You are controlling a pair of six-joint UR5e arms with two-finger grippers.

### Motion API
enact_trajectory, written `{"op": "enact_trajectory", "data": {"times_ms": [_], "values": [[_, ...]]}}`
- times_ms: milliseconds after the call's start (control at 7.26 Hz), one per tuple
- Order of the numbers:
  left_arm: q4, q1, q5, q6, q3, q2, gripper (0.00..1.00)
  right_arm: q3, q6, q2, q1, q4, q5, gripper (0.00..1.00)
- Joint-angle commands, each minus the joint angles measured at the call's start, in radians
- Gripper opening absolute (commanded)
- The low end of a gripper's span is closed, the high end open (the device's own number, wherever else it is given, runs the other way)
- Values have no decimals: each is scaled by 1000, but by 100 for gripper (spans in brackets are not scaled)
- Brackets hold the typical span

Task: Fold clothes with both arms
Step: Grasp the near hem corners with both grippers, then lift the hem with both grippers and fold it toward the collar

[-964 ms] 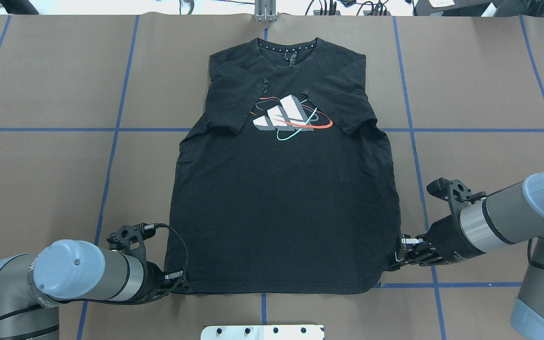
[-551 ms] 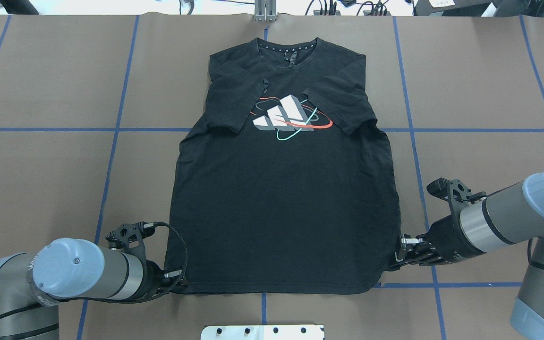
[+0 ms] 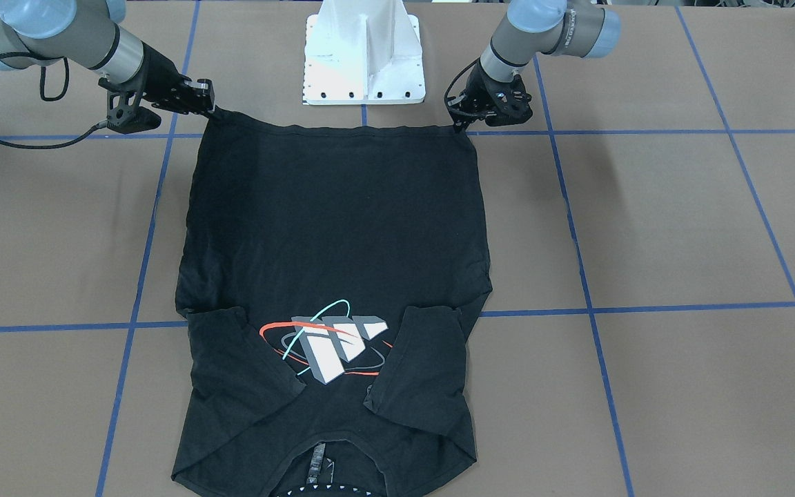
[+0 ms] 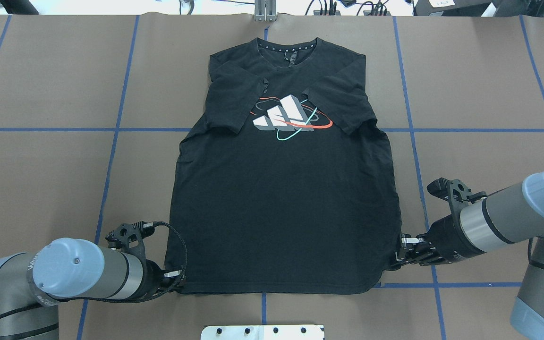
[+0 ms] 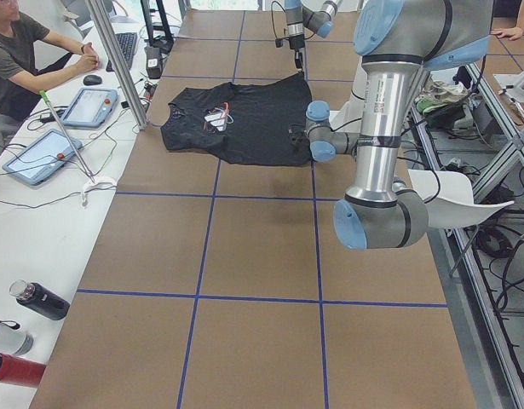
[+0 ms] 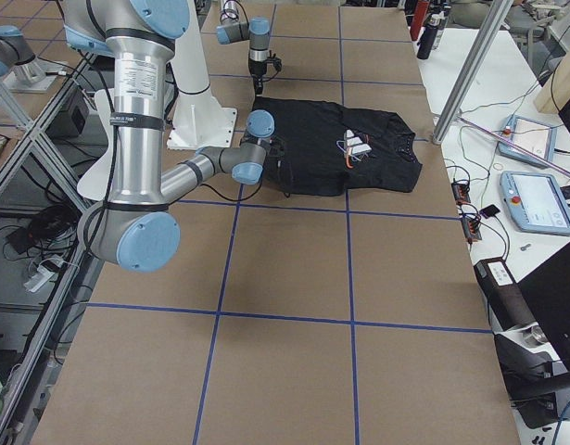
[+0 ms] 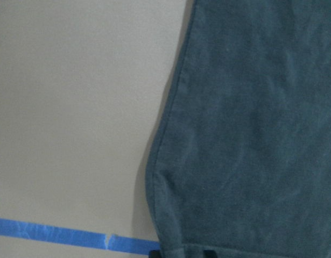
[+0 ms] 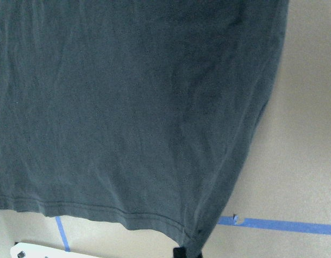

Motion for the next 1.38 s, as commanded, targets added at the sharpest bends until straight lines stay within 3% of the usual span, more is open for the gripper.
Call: {"op": "enact_trajectory", "data": {"times_ms": [0, 275, 826, 1239], "values": [[0, -28, 2, -14, -26, 0, 0, 5, 1, -1, 9, 2, 1, 0], [0, -47, -3, -14, -148, 16, 0, 8, 1, -17, 28, 30, 1, 0], [-8, -47, -122, 20, -343, 63, 0, -13, 1, -163, 80, 288, 295, 0], [-6, -1, -150, 48, -351, 106, 0, -9, 13, -215, 77, 392, 383, 0]]}}
